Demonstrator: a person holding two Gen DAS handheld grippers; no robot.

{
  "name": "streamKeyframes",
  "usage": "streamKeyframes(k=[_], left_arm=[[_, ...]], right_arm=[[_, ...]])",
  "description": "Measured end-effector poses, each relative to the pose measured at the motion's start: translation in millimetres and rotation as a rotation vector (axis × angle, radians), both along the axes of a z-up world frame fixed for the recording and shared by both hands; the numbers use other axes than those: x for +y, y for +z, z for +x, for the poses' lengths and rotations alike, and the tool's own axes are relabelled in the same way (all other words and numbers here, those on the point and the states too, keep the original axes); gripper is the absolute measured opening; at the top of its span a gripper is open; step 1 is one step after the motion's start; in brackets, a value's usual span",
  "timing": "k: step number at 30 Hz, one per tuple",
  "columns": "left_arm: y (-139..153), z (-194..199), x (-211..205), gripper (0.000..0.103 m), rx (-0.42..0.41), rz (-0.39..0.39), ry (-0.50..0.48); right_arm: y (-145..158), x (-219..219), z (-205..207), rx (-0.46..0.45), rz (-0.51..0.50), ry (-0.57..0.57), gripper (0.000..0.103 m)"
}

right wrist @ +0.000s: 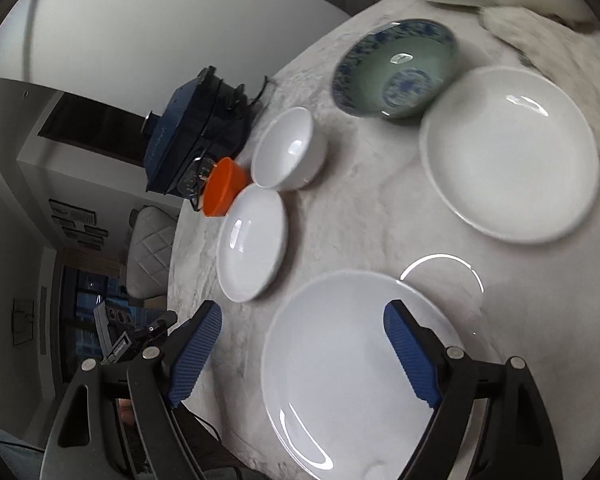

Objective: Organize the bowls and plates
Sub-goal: 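Move both tools to the medium white plate beside the orange bowl, then close both tools on the rim of the medium white plate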

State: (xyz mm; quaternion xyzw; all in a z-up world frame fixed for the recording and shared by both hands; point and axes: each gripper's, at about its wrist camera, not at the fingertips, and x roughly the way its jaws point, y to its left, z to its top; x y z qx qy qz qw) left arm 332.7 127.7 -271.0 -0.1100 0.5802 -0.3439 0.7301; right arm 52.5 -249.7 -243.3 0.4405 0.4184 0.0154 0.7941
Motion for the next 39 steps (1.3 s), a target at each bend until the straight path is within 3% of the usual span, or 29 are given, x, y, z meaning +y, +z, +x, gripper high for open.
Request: streamKeyframes(k=[4, 8, 15, 16, 17, 20, 25, 29, 30, 31, 33, 37, 39], left_arm=[[4.3, 47.3, -24.6, 0.088, -0.034, 0.052, -0.058], [-13.0, 76.6, -48.3, 0.087, 0.001, 0.106, -0.129], [-41.4, 84.6, -70.7, 0.086, 0.036, 0.128, -0.195], [-43.6, 84.5, -72.5, 0.078, 0.037, 0.126, -0.201], [-46.1, 84.3, -75.3, 0.064, 0.035, 0.128, -0.212], [-52.5, 85.5, -83.1, 0.046, 0.037, 0.155, -0.238], [-60.1, 90.6, -94.3, 0.045, 0.052, 0.192, -0.246], [-62.2, 91.4, -94.7, 0.043, 0.058, 0.201, -0.241], [-61.1, 91.0, -95.7, 0.04, 0.058, 0.2, -0.244], [-61.6, 91.0, -97.0, 0.029, 0.058, 0.205, -0.246], [-63.4, 91.4, -99.7, 0.025, 0.061, 0.21, -0.249], [-66.4, 93.6, -97.1, 0.007, 0.06, 0.235, -0.227], [-66.4, 94.9, -96.1, 0.007, 0.058, 0.228, -0.223]], right_arm=[[11.9, 9.3, 80.8, 0.013, -0.052, 0.12, 0.086], [-7.7, 23.4, 131.1, 0.036, -0.042, 0.182, 0.083], [-54.9, 25.9, 149.4, 0.091, 0.057, 0.171, 0.076], [-59.5, 26.8, 150.8, 0.097, 0.061, 0.179, 0.073], [-63.0, 27.9, 152.4, 0.104, 0.067, 0.186, 0.072], [-71.7, 27.5, 159.0, 0.111, 0.089, 0.191, 0.067], [-77.9, 23.9, 169.3, 0.122, 0.103, 0.18, 0.064], [-82.2, 28.5, 171.6, 0.14, 0.109, 0.209, 0.054], [-83.9, 28.9, 171.9, 0.141, 0.113, 0.208, 0.05], [-85.2, 29.2, 172.4, 0.145, 0.115, 0.207, 0.043], [-88.2, 29.3, 172.0, 0.161, 0.111, 0.2, 0.034], [-93.6, 25.7, 168.6, 0.194, 0.104, 0.177, 0.011], [-94.5, 24.8, 166.7, 0.198, 0.104, 0.178, 0.01]])
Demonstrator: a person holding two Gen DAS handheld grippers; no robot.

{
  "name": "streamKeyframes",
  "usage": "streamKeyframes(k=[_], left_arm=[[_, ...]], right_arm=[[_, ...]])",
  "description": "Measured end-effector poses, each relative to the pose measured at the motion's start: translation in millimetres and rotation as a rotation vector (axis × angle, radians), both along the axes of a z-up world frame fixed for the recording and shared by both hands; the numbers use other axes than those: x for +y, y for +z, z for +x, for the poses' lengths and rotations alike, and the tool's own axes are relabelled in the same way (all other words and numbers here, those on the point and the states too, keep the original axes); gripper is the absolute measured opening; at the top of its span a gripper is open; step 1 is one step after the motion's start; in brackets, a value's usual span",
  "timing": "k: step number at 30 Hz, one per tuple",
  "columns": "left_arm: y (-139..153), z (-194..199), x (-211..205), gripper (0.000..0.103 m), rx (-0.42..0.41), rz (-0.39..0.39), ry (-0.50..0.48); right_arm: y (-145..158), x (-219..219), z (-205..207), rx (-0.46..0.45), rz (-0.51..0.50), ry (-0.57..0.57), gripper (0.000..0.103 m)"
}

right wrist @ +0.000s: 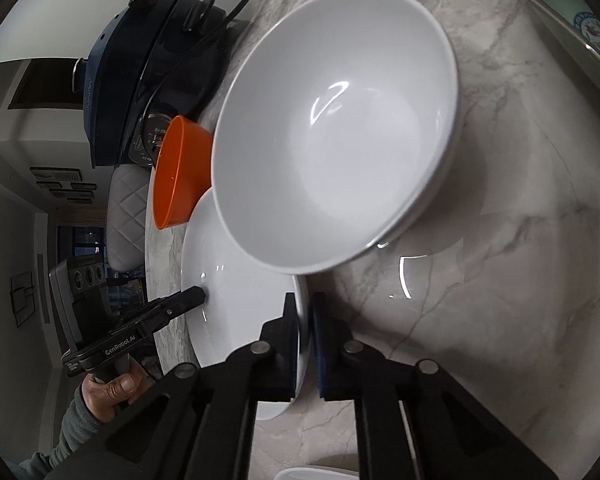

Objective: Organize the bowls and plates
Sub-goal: 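Close both tools on the rim of the medium white plate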

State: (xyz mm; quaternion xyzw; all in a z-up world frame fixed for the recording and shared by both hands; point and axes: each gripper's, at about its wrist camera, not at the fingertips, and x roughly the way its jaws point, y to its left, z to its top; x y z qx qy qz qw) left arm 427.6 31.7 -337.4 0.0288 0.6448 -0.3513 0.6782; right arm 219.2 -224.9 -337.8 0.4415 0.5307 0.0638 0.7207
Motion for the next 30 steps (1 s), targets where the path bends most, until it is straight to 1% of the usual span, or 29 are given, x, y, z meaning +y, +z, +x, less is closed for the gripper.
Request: streamKeyframes(k=[3, 6, 17, 23, 27, 30], left_arm=[[0.4, -0.8, -4.2, 0.007, -0.02, 0.024, -0.003], [1.6, -1.7, -1.7, 0.007, -0.026, 0.024, -0.003], [9.4, -16.0, 15.8, 0.007, -0.008, 0.002, 0.024], [31.3, -27.5, 30.2, 0.007, -0.022, -0.024, 0.046], [59.5, -40.9, 37.2, 0.007, -0.051, -0.043, 0.052], [84.4, -52.1, 40.5, 0.007, -0.073, -0.059, 0.048]], right_arm=[[3.0, 3.0, -0.4, 0.001, -0.035, 0.017, 0.01], [6.6, 7.7, 0.1, 0.0, -0.06, 0.022, 0.01], [15.5, 11.1, -3.2, -0.011, -0.062, 0.017, 0.01], [31.0, 17.9, -8.7, -0.034, -0.064, 0.017, 0.01], [50.1, 21.3, -15.2, -0.062, -0.064, 0.015, 0.01], [70.3, 24.8, -22.5, -0.088, -0.071, 0.018, 0.01]])
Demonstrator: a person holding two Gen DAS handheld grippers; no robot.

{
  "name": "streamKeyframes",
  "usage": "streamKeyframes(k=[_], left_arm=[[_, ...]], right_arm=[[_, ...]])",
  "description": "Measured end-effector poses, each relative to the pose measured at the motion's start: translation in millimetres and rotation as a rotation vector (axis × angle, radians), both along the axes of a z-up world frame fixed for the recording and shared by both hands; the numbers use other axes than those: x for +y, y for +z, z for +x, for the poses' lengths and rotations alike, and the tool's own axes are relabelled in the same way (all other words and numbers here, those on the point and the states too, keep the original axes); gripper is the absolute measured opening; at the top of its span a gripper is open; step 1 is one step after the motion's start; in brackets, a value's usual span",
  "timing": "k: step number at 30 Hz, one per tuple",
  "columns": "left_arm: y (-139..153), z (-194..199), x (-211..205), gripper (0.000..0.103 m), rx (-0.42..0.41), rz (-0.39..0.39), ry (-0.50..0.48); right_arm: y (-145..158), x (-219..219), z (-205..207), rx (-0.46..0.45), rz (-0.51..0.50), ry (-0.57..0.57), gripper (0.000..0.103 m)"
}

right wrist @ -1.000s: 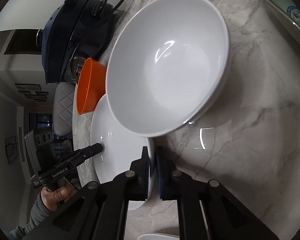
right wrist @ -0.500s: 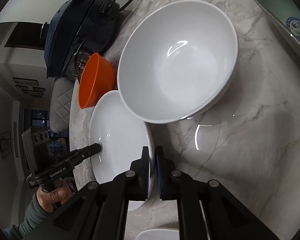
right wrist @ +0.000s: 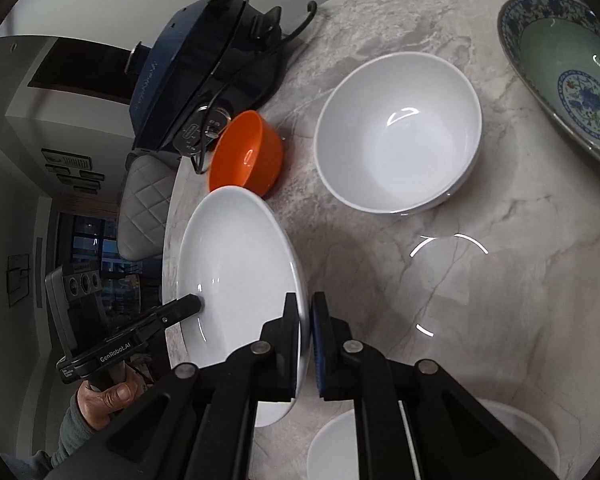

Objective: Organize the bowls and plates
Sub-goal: 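Close both tools on the rim of the medium white plate, then lift the medium plate, lower it onto the large plate, open both tools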

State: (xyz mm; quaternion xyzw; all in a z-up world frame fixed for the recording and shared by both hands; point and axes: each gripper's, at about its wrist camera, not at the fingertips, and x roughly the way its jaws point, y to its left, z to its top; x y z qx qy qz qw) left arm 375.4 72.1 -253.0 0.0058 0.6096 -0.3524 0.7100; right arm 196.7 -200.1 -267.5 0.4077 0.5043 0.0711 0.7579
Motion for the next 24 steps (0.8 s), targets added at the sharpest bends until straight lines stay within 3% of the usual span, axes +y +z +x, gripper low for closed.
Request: streamKeyframes(k=[6, 13, 24], left_arm=[[45.4, -33.5, -0.3, 0.007, -0.021, -0.046, -0.026], [76.2, -94.7, -20.8, 0.007, 0.002, -0.105, -0.094], [60.3, -176.0, -64.0, 0.007, 0.074, -0.085, -0.207]], right_arm=[[43.3, -2.0, -40.0, -0.057, -0.011, -0.018, 0.01], [75.0, -8.2, -110.8, -0.071, -0.018, -0.099, 0.01], [73.6, -28.4, -219.9, -0.038, -0.019, -0.219, 0.011]])
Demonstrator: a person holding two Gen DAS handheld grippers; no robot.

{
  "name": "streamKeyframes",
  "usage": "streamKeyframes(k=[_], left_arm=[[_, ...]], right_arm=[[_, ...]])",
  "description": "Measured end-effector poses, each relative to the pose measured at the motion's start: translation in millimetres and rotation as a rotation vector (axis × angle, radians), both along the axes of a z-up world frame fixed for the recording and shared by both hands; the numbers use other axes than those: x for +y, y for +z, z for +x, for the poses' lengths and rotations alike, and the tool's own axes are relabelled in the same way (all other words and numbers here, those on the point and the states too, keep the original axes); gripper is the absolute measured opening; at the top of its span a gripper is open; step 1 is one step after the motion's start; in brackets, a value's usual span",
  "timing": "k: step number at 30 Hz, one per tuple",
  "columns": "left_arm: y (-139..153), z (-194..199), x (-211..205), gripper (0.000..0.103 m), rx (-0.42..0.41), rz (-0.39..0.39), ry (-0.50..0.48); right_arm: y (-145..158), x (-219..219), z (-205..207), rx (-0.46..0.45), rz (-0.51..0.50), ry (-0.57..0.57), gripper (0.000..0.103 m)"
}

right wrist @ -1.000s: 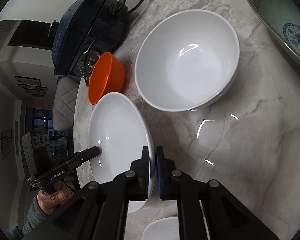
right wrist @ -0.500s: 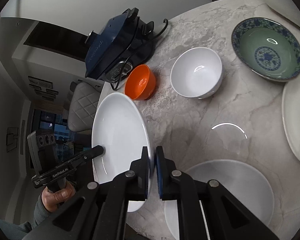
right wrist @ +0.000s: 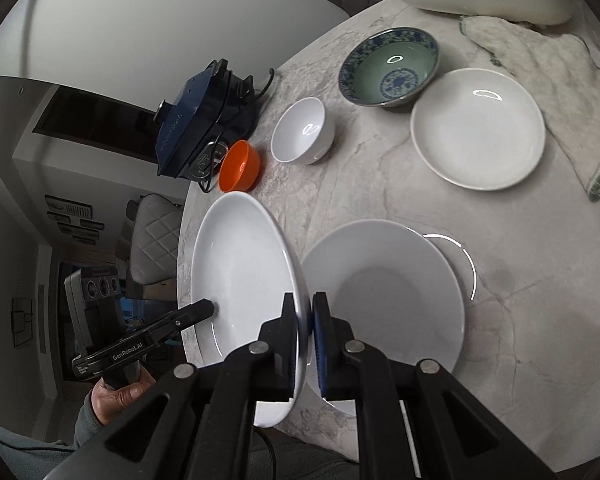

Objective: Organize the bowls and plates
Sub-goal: 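Lift the medium plate, lower it onto the large plate, open both tools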

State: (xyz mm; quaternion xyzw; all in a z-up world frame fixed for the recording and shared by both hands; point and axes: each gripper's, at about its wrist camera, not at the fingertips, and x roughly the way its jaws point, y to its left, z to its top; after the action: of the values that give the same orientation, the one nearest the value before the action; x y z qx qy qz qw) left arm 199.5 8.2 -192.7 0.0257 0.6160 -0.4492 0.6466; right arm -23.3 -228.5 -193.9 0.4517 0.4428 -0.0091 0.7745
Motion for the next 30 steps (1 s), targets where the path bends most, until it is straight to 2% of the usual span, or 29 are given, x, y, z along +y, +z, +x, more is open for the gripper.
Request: streamKeyframes(k=[6, 12, 19, 25, 30], left_arm=[[-33.9, -19.2, -15.5, 0.007, 0.015, 0.045, -0.017], [-75.8, -17.0, -23.5, 0.007, -0.018, 0.109, -0.024], [-116.7, -11.6, -28.6, 0.008, -0.007, 0.162, -0.024], [-140.5, -13.3, -33.9, 0.008, -0.009, 0.196, -0.032], [-143.0, -10.7, -40.3, 0.008, -0.019, 0.19, -0.033]], right_arm=[[-27.1, -10.3, -29.2, 0.032, 0.019, -0.024, 0.012], [-68.2, -10.9, -29.0, 0.086, 0.029, -0.009, 0.011], [-102.1, -12.7, -20.7, 0.129, 0.022, 0.022, 0.011], [-120.7, -12.0, -16.1, 0.163, -0.004, 0.043, 0.011], [-123.9, -11.5, -17.3, 0.162, -0.032, 0.048, 0.011]])
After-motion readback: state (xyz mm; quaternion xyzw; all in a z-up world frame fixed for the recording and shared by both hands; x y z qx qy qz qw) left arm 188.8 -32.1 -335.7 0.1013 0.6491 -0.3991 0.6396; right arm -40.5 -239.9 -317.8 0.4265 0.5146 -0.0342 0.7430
